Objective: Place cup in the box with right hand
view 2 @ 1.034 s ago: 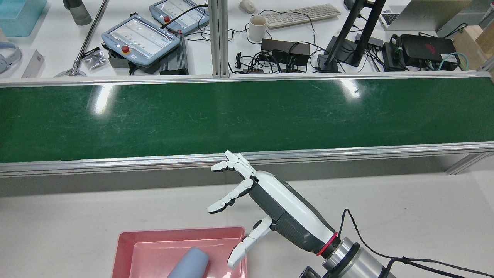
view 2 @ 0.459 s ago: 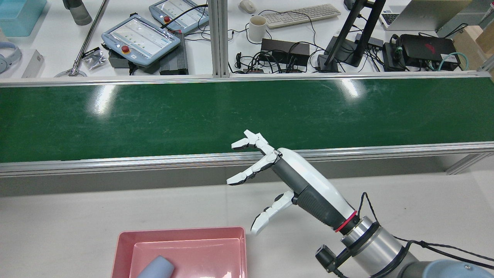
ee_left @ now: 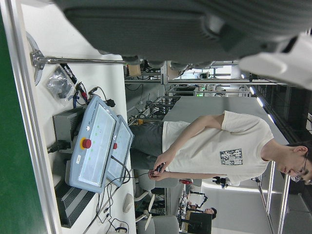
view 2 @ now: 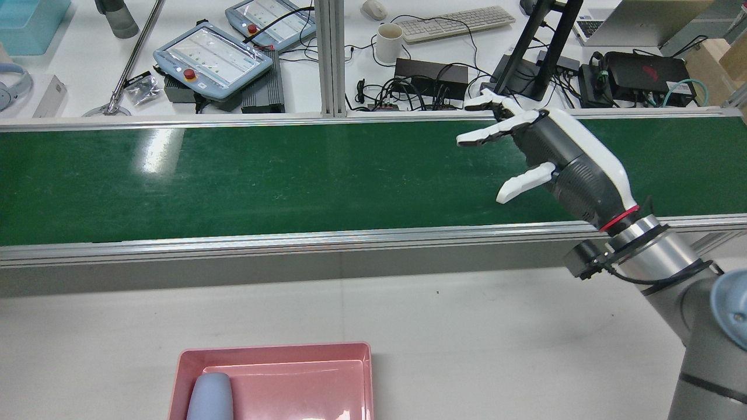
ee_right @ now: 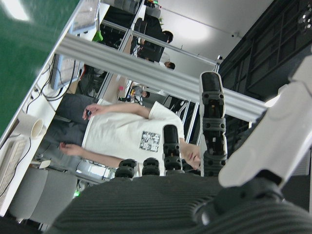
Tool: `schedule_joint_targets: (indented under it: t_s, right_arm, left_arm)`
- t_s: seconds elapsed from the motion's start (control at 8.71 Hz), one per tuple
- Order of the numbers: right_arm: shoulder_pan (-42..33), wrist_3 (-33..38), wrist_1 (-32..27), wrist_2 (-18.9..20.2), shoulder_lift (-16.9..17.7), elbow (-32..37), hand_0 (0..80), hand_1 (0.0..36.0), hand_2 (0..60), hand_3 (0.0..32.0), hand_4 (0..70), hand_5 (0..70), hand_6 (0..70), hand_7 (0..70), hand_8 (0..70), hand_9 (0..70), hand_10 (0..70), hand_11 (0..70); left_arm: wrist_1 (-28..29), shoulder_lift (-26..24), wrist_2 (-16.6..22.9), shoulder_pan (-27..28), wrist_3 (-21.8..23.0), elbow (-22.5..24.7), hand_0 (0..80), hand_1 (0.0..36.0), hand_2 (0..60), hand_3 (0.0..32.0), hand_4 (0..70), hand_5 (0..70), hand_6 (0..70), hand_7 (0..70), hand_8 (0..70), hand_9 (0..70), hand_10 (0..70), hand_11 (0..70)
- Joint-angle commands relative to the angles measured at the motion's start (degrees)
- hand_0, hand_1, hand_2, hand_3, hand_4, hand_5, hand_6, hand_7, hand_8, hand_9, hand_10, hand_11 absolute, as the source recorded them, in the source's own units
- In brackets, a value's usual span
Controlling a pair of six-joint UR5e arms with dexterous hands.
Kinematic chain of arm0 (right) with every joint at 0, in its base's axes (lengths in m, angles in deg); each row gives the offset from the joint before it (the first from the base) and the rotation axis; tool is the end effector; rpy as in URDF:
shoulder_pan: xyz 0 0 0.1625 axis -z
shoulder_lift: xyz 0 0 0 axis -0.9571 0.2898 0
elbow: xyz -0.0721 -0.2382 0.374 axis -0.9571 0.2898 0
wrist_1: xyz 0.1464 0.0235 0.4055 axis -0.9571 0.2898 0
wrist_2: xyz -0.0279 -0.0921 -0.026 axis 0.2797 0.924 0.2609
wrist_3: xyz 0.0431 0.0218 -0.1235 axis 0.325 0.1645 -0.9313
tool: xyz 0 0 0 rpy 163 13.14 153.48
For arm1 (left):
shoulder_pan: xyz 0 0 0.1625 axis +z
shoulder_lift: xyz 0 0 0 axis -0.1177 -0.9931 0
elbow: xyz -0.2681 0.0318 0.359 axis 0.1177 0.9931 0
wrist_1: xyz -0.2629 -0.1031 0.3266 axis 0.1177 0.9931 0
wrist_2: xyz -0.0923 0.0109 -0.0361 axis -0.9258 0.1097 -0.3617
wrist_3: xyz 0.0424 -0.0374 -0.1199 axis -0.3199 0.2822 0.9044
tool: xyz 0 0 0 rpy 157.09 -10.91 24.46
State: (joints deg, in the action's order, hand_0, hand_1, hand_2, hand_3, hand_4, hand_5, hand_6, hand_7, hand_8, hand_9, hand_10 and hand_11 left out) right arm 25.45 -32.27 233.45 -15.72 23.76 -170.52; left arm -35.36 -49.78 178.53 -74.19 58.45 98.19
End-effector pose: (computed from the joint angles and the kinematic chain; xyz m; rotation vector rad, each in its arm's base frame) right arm -0.1827 -0.5004 0.3601 0.1389 -2.2990 1.6966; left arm -0.0063 -0.6246 0.5521 -0.3856 2.0400 -1.9904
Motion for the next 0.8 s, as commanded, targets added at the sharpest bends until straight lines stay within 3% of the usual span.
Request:
schedule_joint_targets:
  t_s: [0.0, 0.11, 0.23, 0.34, 0.46, 0.69]
  right_arm:
    - [-17.98, 9.37, -0.49, 7.15, 0.91, 9.91, 45.1, 0.0, 0.0, 0.0, 70.0, 0.0, 8.1, 38.3, 2.0, 9.6, 1.7, 2.0]
    - [-22.64, 9.72, -1.19, 9.61, 1.70, 12.45, 44.7, 0.0, 0.0, 0.0, 68.4, 0.0, 8.1, 37.7, 2.0, 9.6, 2.2, 2.8]
    - [-27.39, 9.73, -7.03, 11.81, 3.79, 16.57, 44.8, 0.0, 0.0, 0.0, 68.2, 0.0, 8.2, 37.8, 2.1, 10.1, 3.3, 4.3]
    - [-31.35, 12.08, -16.92, 17.84, 4.25, 24.79, 44.9, 0.0, 0.0, 0.0, 64.1, 0.0, 8.1, 36.1, 2.5, 10.2, 4.5, 6.2]
    - [-34.26, 13.32, -22.84, 21.20, 4.25, 30.52, 45.2, 0.0, 0.0, 0.0, 61.5, 0.0, 8.4, 37.0, 2.8, 11.0, 6.5, 9.1]
    - [-40.59, 13.07, -23.61, 23.16, 6.53, 32.60, 44.8, 0.0, 0.0, 0.0, 65.3, 0.0, 9.9, 44.2, 4.4, 14.8, 7.8, 10.9]
  left_arm:
    - [0.00, 0.00, 0.00, 0.00, 0.00, 0.00, 0.0, 0.0, 0.0, 0.0, 0.0, 0.0, 0.0, 0.0, 0.0, 0.0, 0.0, 0.0]
    - [0.00, 0.00, 0.00, 0.00, 0.00, 0.00, 0.0, 0.0, 0.0, 0.0, 0.0, 0.0, 0.0, 0.0, 0.0, 0.0, 0.0, 0.0]
    - [0.00, 0.00, 0.00, -0.09, 0.00, 0.00, 0.0, 0.0, 0.0, 0.0, 0.0, 0.0, 0.0, 0.0, 0.0, 0.0, 0.0, 0.0]
    - [0.00, 0.00, 0.00, 0.00, 0.00, 0.00, 0.0, 0.0, 0.0, 0.0, 0.0, 0.0, 0.0, 0.0, 0.0, 0.0, 0.0, 0.0]
    - [0.00, 0.00, 0.00, 0.00, 0.09, 0.09, 0.0, 0.0, 0.0, 0.0, 0.0, 0.0, 0.0, 0.0, 0.0, 0.0, 0.0, 0.0]
    - [0.00, 0.00, 0.00, 0.00, 0.00, 0.09, 0.0, 0.0, 0.0, 0.0, 0.0, 0.0, 0.0, 0.0, 0.0, 0.0, 0.0, 0.0]
